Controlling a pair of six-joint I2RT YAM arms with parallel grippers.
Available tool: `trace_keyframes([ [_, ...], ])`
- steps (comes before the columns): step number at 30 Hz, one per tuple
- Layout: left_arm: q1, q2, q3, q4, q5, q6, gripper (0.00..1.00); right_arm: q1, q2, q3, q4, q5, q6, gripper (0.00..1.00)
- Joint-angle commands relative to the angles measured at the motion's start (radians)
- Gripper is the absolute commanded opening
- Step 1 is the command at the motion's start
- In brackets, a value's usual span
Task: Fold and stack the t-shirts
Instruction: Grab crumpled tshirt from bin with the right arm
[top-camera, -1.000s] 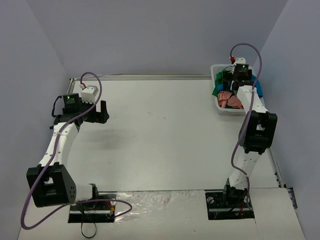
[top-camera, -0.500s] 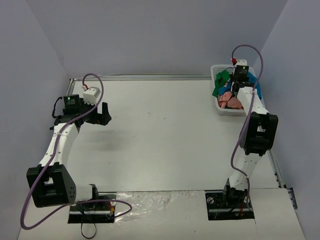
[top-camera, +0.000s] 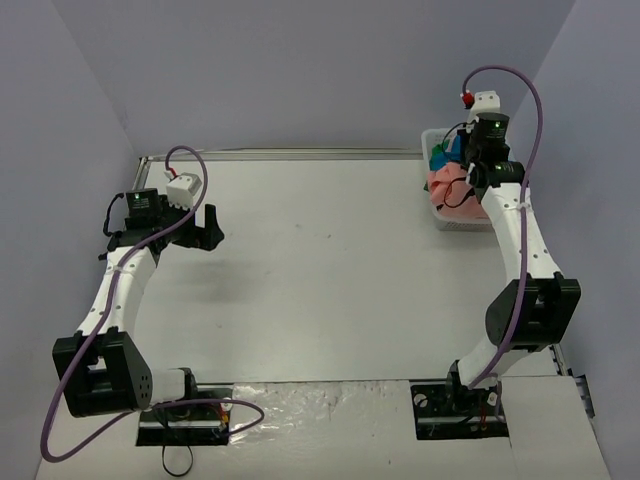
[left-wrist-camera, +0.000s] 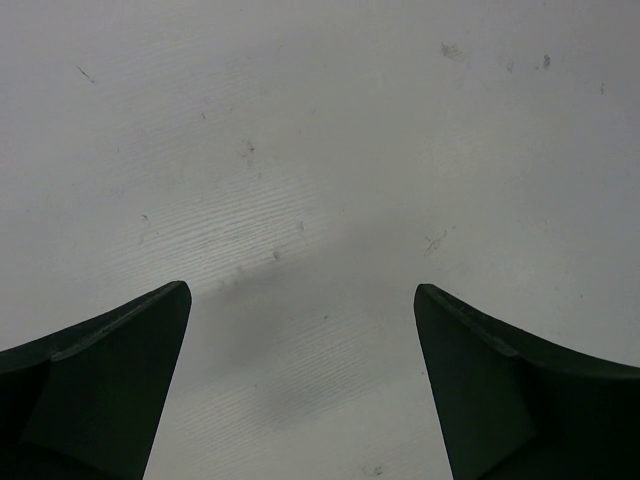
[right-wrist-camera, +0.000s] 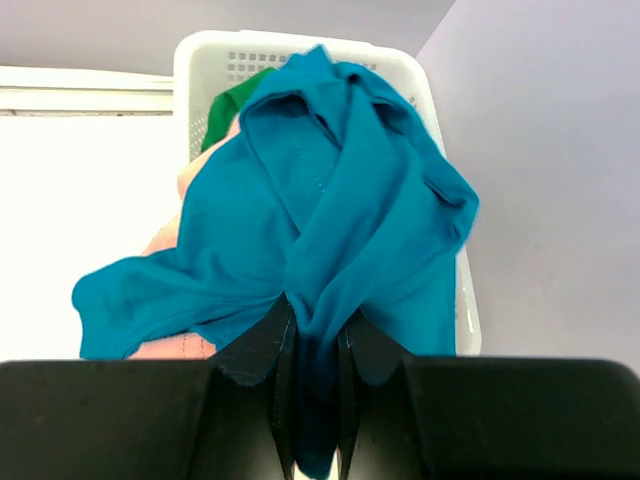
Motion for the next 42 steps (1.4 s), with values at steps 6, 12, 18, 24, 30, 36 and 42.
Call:
trace_keyframes([
  [6, 0.002, -0.032, 0.019, -0.021, 0.027, 0.020, 0.94, -0.017, 0.019, 0.046, 0.014, 0.110, -0.053, 0.00],
  [12, 0.002, -0.027, 0.016, -0.016, 0.027, 0.023, 0.94, -0.026, 0.061, 0.017, 0.059, 0.223, -0.054, 0.00],
  [18, 0.002, -0.024, 0.013, -0.021, 0.024, 0.029, 0.94, -0.054, 0.151, -0.008, 0.139, 0.292, -0.066, 0.00],
  [24, 0.002, -0.009, 0.010, -0.016, 0.014, 0.034, 0.94, -0.066, 0.272, 0.050, 0.205, 0.303, -0.057, 0.00],
  [30, 0.002, -0.006, 0.015, -0.026, 0.007, 0.040, 0.94, -0.071, 0.354, 0.081, 0.209, 0.291, -0.050, 0.18],
  [36, 0.002, 0.002, 0.013, -0.022, 0.007, 0.038, 0.94, -0.072, 0.332, 0.064, 0.208, 0.254, -0.039, 0.00],
  [42, 0.000, -0.001, 0.010, -0.019, 0.020, 0.038, 0.94, -0.063, 0.277, 0.049, 0.195, 0.258, -0.039, 0.01],
])
